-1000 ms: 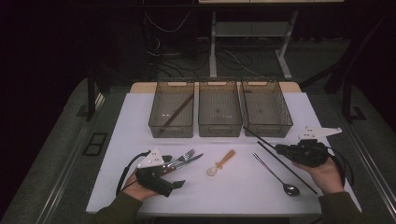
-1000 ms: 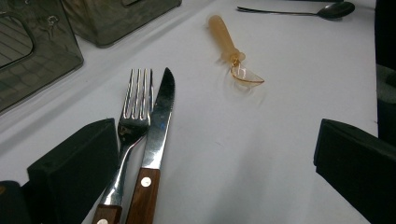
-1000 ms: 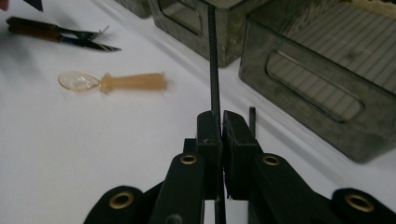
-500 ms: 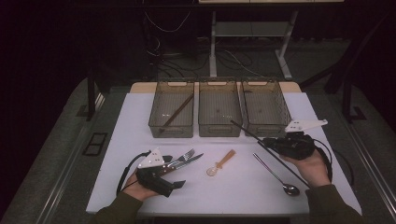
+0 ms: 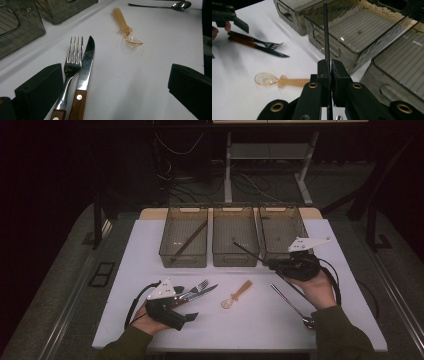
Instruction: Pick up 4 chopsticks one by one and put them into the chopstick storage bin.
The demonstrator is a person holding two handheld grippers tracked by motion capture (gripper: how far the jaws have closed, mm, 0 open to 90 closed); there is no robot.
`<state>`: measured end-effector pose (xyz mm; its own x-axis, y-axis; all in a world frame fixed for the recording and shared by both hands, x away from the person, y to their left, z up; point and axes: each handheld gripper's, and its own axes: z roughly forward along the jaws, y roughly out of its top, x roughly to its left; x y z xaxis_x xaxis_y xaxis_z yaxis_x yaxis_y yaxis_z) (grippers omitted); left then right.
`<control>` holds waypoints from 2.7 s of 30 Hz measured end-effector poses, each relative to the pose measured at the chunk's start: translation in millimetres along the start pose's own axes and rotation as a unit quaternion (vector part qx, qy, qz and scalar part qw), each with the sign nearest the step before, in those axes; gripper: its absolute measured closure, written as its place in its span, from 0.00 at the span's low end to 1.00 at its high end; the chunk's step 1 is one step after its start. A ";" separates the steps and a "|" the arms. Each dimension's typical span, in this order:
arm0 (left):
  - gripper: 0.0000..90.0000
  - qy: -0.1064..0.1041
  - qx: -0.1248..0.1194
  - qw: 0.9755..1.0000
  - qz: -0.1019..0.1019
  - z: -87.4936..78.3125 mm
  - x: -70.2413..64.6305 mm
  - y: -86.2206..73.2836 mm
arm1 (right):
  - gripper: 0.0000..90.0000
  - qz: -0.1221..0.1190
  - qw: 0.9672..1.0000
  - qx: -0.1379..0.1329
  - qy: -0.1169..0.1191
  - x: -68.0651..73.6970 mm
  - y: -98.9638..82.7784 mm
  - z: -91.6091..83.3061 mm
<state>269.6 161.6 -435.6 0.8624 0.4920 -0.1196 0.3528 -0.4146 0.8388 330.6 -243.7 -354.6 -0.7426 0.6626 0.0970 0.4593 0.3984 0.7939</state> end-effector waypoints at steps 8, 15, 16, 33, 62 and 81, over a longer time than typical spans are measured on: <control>0.00 0.002 0.000 1.000 0.002 -0.2 0.5 -0.1 | 0.96 0.004 1.000 0.001 0.001 1.0 23.9 16.8; 0.00 0.003 0.001 1.000 0.001 -0.4 0.3 -0.1 | 0.96 0.005 1.000 0.006 0.000 2.9 43.2 32.2; 0.00 0.003 0.001 1.000 0.000 -0.2 0.2 -0.2 | 0.96 0.007 1.000 0.007 -0.001 3.2 45.3 34.4; 0.00 0.000 0.003 1.000 0.004 -1.0 -0.5 0.5 | 0.96 0.017 1.000 0.009 -0.002 11.1 76.0 75.9; 0.00 -0.003 -0.006 1.000 0.012 -2.5 -2.5 1.6 | 0.96 0.016 0.999 0.043 -0.025 29.5 140.3 172.5; 0.00 -0.010 -0.003 1.000 0.017 -2.6 -3.3 2.6 | 0.96 0.033 0.996 0.077 -0.039 39.4 157.7 236.4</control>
<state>266.7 160.9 -431.7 0.8808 0.4625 -0.1009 0.3210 -0.4269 0.8454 489.0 -4.8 -367.4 -0.6712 0.7352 0.0950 0.5795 0.4405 0.6857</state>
